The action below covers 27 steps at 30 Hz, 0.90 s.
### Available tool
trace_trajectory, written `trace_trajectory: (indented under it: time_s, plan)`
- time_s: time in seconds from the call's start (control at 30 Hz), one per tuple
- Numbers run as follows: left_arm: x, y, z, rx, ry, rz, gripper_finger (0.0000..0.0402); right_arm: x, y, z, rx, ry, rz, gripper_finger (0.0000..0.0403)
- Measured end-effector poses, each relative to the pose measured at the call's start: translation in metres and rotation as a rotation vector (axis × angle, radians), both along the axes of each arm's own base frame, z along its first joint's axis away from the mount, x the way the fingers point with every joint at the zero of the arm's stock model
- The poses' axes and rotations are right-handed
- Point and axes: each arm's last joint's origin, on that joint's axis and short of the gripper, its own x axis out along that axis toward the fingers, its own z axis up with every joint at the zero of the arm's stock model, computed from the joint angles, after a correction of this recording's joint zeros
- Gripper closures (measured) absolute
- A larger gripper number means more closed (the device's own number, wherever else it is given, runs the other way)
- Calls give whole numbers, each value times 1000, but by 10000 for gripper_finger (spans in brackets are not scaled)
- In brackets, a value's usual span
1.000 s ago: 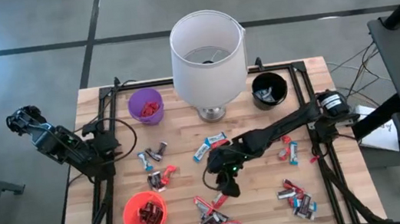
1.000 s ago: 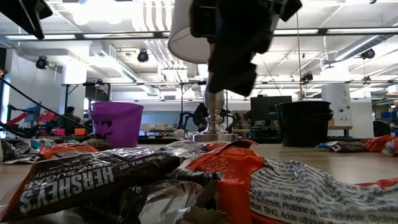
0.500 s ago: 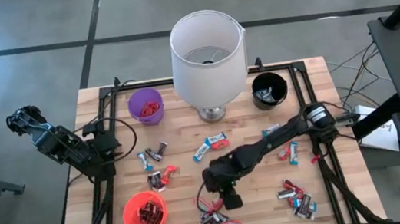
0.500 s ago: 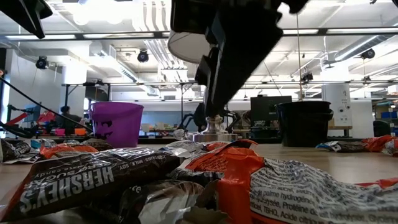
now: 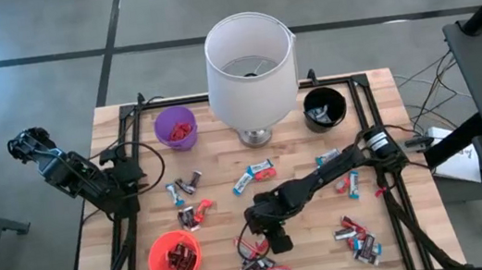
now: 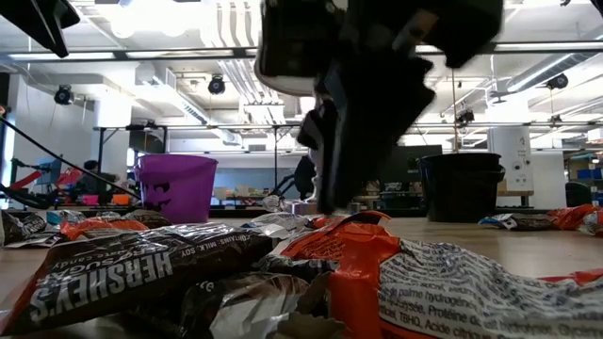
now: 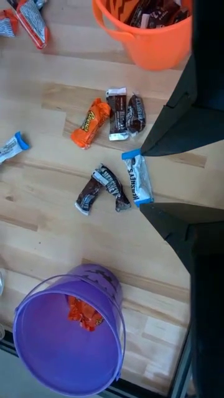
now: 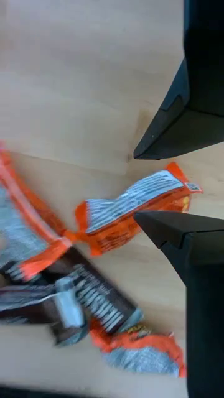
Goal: Sort candy
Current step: Put the orange chocolate into the purple bucket
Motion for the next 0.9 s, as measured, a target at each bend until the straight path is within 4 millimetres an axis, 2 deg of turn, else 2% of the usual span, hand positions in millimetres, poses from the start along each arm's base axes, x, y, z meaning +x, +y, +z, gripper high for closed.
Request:
trace_trajectory:
  time_s: [0.1,0.5,0.7,0.9]
  plan:
    - [0,0,0,-1,-1,0,288,-1,1,-6,-2,18,1,271]
    - [0,0,0,5,2,-10,288,-3,4,-6,11,40,16,271]
    - [0,0,0,5,0,-10,288,-2,6,-19,7,65,22,271]
    - [0,0,0,5,0,-10,288,-1,6,-24,5,74,12,277]
